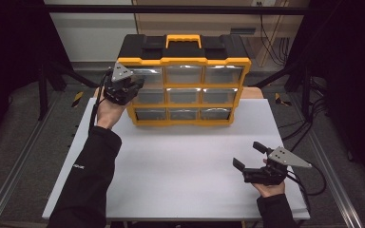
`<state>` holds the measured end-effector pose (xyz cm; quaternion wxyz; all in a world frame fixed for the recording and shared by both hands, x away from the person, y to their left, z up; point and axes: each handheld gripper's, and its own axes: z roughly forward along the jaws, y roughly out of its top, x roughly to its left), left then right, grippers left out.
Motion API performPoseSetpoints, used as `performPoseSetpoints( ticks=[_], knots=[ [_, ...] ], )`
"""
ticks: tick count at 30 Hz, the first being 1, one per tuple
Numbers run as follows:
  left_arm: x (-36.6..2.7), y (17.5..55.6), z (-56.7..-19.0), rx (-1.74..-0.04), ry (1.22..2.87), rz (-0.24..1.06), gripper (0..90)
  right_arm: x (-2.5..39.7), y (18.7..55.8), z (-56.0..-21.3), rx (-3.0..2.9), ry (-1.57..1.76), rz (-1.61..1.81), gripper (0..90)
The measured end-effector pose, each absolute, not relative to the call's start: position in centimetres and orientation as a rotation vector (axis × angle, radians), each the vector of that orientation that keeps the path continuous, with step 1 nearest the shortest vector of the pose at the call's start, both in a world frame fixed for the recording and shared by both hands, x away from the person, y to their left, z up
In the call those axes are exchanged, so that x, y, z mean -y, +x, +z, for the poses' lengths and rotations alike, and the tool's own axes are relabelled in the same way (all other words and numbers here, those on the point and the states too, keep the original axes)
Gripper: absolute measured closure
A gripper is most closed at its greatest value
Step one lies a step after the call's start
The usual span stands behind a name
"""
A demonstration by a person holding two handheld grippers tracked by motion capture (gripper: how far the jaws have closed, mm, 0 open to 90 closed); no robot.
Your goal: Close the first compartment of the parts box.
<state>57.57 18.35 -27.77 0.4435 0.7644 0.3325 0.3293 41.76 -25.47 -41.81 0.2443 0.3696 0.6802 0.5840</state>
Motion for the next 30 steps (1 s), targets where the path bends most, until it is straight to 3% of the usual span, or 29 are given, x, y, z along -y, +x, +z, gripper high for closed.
performPoseSetpoints(
  ticks=[30],
  knots=[
    [-18.5,58.6,-28.2,-0.847,1.918,0.848,89.5,25.5,41.8,-41.8,-1.858,1.010,1.596,0.4]
  ],
)
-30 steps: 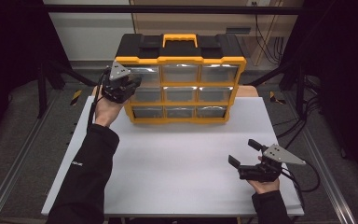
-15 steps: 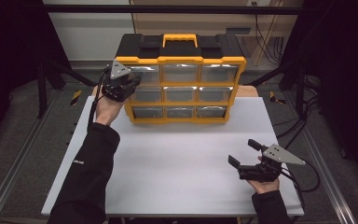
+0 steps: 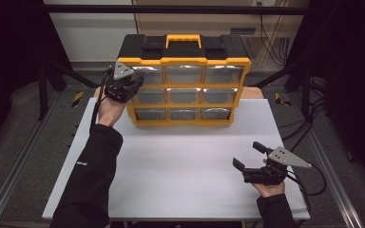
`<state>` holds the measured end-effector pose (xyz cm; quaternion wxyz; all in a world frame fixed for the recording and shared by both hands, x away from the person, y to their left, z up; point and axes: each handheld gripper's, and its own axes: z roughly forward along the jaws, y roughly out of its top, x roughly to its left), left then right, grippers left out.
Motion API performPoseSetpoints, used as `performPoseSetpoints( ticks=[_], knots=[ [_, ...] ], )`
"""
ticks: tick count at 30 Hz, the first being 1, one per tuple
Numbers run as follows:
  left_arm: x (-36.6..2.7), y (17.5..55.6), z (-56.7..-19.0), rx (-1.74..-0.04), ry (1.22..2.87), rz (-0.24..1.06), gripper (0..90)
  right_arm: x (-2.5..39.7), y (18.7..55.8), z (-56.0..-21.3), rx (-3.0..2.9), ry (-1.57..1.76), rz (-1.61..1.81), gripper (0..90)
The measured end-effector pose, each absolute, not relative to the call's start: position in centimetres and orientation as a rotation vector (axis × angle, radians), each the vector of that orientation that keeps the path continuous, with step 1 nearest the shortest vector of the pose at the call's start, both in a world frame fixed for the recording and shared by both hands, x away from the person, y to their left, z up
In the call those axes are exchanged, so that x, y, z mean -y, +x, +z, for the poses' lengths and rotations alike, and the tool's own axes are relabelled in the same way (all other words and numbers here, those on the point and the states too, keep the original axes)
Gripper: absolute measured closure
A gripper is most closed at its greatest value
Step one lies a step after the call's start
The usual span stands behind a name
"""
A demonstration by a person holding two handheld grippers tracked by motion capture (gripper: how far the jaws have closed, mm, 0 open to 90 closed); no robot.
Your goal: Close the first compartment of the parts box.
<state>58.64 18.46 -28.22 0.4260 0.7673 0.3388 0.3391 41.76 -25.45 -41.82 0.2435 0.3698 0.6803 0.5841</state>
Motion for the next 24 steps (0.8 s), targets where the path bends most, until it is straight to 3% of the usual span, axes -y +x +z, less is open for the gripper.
performPoseSetpoints(
  ticks=[15,19,24],
  knots=[
    [-19.9,55.8,-28.8,-0.807,1.867,0.843,89.3,25.5,41.7,-41.8,-1.850,1.016,1.601,0.4],
    [-20.3,54.9,-29.5,-0.801,1.857,0.825,85.6,25.5,41.7,-41.7,-1.851,1.021,1.601,0.4],
    [-20.6,53.9,-30.5,-0.789,1.854,0.786,73.8,25.5,41.7,-41.7,-1.851,1.022,1.600,0.4]
  ],
)
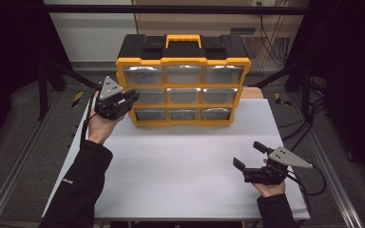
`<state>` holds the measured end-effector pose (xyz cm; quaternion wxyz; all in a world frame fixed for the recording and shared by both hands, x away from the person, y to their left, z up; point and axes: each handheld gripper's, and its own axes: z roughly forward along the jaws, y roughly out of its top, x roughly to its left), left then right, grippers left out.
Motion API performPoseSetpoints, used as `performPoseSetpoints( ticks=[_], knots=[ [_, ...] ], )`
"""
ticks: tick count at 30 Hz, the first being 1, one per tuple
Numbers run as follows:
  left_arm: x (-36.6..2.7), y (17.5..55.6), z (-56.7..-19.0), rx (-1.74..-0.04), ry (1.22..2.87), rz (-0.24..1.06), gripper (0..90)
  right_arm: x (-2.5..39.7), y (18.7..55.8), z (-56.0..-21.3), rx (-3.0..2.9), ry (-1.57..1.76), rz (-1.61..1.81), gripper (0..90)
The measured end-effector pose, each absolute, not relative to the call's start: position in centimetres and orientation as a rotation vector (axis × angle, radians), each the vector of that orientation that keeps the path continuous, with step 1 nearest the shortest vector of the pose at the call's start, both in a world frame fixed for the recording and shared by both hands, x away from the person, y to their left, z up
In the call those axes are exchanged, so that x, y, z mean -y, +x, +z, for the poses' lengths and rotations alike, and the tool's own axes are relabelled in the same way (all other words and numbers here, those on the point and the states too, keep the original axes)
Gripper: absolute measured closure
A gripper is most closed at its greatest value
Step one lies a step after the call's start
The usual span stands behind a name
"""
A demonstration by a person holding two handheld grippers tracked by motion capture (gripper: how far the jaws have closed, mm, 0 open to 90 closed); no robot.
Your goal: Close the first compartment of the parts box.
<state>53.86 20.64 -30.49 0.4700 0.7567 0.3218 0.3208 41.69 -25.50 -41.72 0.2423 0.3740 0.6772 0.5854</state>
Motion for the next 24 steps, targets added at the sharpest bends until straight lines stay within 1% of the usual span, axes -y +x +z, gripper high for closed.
performPoseSetpoints(
  ticks=[3,9,12,14,17,24],
  knots=[
    [-20.8,52.9,-31.2,-0.777,1.851,0.776,64.5,25.5,41.7,-41.8,-1.849,1.017,1.602,0.4],
    [-21.4,50.9,-32.9,-0.771,1.809,0.742,48.9,25.5,41.7,-41.8,-1.849,1.017,1.602,0.4],
    [-21.9,50.1,-33.8,-0.781,1.796,0.753,39.7,25.5,41.7,-41.8,-1.850,1.017,1.600,0.4],
    [-22.2,49.6,-34.4,-0.799,1.794,0.718,34.7,25.5,41.7,-41.8,-1.849,1.018,1.601,0.4],
    [-22.7,49.1,-35.1,-0.815,1.791,0.700,30.8,25.5,41.7,-41.8,-1.849,1.017,1.599,0.4],
    [-23.1,47.8,-36.1,-0.830,1.762,0.698,15.6,25.5,41.7,-41.8,-1.850,1.016,1.601,0.4]
  ],
)
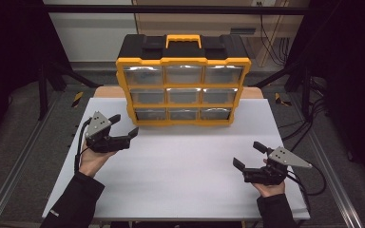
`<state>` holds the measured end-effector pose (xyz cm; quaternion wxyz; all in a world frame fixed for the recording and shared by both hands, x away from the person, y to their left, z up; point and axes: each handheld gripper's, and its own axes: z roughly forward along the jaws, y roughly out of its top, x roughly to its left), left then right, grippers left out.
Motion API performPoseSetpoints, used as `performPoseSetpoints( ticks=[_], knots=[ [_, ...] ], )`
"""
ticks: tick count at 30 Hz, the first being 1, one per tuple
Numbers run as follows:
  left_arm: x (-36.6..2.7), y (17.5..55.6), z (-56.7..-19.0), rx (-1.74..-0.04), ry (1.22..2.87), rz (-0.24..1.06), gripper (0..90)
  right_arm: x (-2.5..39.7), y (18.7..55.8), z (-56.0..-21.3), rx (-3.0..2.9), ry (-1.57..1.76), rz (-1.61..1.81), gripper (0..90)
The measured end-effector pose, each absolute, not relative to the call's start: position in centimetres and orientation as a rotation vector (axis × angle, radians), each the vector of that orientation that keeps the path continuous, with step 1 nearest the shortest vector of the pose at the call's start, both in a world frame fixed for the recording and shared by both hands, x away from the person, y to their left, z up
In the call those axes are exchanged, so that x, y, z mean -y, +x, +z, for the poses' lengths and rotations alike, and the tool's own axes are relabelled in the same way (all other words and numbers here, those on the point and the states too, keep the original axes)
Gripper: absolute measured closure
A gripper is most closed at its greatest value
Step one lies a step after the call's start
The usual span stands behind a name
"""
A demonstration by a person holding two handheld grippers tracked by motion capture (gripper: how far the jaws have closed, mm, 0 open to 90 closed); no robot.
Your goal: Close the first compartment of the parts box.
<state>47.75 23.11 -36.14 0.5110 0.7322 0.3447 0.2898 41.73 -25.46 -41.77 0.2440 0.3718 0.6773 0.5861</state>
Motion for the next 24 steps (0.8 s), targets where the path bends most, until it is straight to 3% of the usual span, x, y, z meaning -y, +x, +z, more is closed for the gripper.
performPoseSetpoints(
  ticks=[9,24],
  knots=[
    [-23.8,46.2,-37.4,-0.795,1.773,0.668,4.6,25.5,41.7,-41.8,-1.854,1.013,1.593,0.3],
    [-25.1,44.4,-38.6,-0.779,1.734,0.654,0.9,25.5,41.7,-41.8,-1.852,1.015,1.607,0.3]
  ],
)
